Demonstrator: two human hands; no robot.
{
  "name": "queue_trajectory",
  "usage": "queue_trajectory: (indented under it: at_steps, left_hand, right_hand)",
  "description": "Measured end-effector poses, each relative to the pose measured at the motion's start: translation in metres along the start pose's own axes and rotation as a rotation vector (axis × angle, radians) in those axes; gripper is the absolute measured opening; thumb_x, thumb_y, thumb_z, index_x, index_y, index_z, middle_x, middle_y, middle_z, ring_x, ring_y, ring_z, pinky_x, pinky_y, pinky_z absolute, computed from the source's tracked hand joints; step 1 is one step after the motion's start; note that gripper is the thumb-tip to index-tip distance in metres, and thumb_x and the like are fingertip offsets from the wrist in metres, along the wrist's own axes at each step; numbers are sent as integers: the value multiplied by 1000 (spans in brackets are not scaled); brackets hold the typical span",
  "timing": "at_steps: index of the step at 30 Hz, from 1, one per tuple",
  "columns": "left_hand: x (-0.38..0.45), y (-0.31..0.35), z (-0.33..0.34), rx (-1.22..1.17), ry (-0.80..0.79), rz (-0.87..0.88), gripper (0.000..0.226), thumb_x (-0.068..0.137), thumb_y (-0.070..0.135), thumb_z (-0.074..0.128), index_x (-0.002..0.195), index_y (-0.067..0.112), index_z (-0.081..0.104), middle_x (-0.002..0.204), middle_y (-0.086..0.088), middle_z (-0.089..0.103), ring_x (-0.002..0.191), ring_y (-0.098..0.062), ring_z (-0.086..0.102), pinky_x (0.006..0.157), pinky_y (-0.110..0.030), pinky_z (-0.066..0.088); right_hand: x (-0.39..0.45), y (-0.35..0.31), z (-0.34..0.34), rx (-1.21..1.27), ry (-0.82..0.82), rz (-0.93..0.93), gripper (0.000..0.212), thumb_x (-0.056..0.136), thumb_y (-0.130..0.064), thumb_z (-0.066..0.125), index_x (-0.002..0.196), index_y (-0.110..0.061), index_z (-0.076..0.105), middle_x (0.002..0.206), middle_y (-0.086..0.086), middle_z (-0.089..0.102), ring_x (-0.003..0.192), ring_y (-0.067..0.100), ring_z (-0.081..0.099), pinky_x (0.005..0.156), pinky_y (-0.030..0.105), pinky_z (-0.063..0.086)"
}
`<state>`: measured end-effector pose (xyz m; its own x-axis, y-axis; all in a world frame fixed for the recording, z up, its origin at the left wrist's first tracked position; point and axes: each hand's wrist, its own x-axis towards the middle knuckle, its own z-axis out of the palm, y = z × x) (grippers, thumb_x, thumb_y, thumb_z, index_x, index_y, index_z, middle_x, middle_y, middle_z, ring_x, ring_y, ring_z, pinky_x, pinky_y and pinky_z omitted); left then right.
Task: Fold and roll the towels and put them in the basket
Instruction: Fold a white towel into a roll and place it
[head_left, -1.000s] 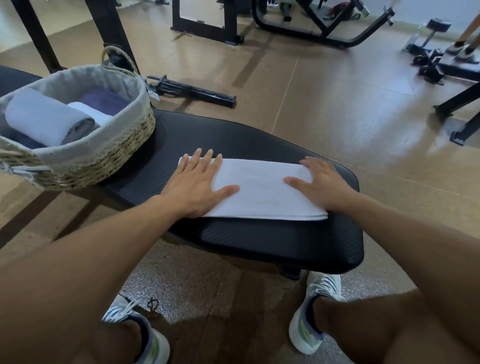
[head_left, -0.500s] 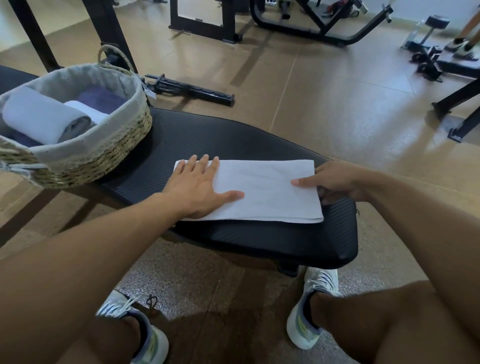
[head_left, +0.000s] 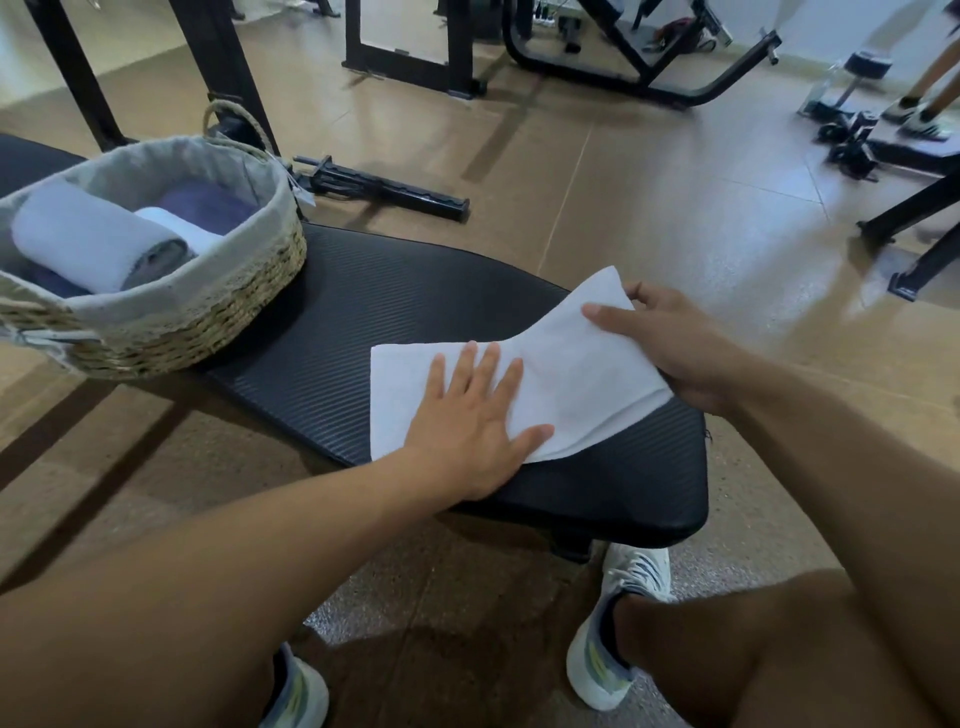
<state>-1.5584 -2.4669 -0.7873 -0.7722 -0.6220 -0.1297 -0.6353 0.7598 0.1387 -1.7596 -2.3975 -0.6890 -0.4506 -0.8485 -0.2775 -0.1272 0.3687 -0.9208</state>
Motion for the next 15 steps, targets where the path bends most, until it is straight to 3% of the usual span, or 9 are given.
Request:
queue_trajectory:
  at_steps: [4, 6, 8, 10, 13, 15]
  left_hand:
    - [2, -3, -10, -155, -45, 14, 79, 100, 68, 22, 163, 24, 3, 171, -4, -5, 157, -24, -13, 126, -50, -6]
    - [3, -15, -26, -478, 40, -23, 63, 104, 52, 38, 159, 23, 28, 168, -3, 24, 156, -22, 14, 126, -44, 12]
    - [1, -34, -46, -781, 259, -183, 38, 103, 34, 50, 139, 23, 58, 143, 2, 58, 135, -17, 50, 113, -38, 38]
    - [-3, -59, -63, -970, 374, -447, 22, 100, 25, 55, 115, 20, 70, 115, 2, 71, 104, -16, 65, 94, -37, 54]
    - [-12, -94, -67, -1387, 245, -678, 19, 98, 16, 57, 109, 5, 69, 97, -13, 71, 75, -22, 67, 73, -34, 61]
    - [-21, -106, -65, -1498, 121, -699, 20, 99, 12, 56, 110, -1, 66, 94, -17, 69, 77, -25, 69, 77, -33, 62]
  right_hand:
    - [-6, -17, 35, -70, 8, -90, 28, 88, -32, 76, 108, -17, 63, 104, 7, 74, 91, 23, 75, 82, 41, 62]
    - [-8, -25, 55, -150, -12, -106, 29, 88, -32, 76, 110, -18, 63, 103, 5, 73, 89, 22, 74, 79, 41, 60]
    - [-10, -30, 75, -251, -57, -109, 28, 89, -29, 72, 113, -21, 61, 99, 4, 72, 86, 25, 74, 74, 40, 60]
    - [-12, -33, 96, -358, -96, -109, 30, 90, -28, 68, 117, -23, 58, 95, 3, 71, 80, 27, 73, 63, 38, 58]
    - [-11, -32, 125, -483, -143, -114, 35, 91, -27, 64, 125, -22, 54, 85, -1, 69, 58, 12, 62, 51, 27, 47]
    - [-10, -31, 143, -539, -157, -120, 38, 92, -26, 61, 128, -18, 51, 82, -2, 66, 58, 9, 60, 49, 21, 43]
